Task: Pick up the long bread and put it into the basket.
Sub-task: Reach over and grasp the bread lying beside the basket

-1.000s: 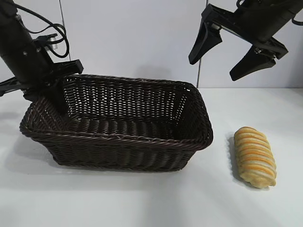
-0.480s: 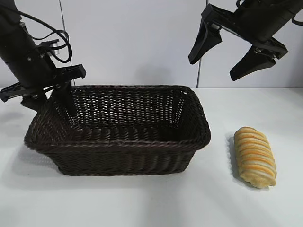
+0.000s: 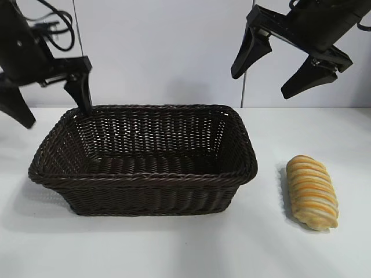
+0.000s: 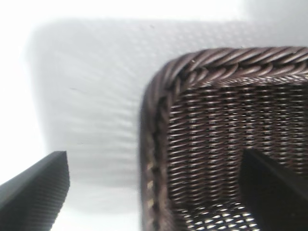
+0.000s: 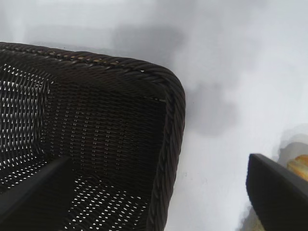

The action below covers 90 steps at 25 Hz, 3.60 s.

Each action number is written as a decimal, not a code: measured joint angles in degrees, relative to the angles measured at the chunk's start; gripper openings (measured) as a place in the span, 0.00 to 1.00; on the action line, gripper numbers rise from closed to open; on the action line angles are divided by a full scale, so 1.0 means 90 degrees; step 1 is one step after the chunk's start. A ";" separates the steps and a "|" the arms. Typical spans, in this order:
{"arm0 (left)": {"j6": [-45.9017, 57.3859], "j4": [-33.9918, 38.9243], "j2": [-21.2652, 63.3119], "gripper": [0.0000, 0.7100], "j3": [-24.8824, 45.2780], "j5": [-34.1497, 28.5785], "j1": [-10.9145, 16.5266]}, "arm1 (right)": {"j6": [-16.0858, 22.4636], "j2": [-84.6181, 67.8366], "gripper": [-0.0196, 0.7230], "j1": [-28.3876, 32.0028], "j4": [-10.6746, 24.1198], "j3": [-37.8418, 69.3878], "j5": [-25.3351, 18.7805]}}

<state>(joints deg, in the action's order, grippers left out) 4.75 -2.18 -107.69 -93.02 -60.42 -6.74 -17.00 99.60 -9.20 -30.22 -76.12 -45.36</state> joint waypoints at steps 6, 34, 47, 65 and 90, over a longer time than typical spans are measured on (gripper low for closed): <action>-0.0117 0.0720 0.0170 0.98 -0.0155 -0.0391 0.1143 | 0.0000 0.0000 0.96 0.0000 0.0000 0.0000 0.0000; -0.1608 -0.0395 0.6214 0.98 0.1210 -0.0405 0.1788 | 0.0000 0.0000 0.96 0.0000 0.0000 0.0000 -0.0004; -0.1389 -0.0688 0.9910 0.98 0.4602 -0.0821 0.1748 | 0.0000 0.0000 0.96 0.0000 0.0000 0.0000 -0.0004; -0.1228 -0.0720 1.0692 0.98 0.6993 -0.1002 0.1532 | -0.0077 0.0000 0.96 0.0000 0.0117 0.0000 -0.0015; -0.1228 -0.0317 1.2048 0.98 0.7231 -0.0588 0.1000 | 0.1541 -0.0999 0.96 0.0224 0.2827 -0.0063 -0.1803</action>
<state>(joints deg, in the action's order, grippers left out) -6.30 -5.04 0.75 -27.94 -65.72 2.26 -3.14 90.61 -7.18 -4.78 -76.69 -61.58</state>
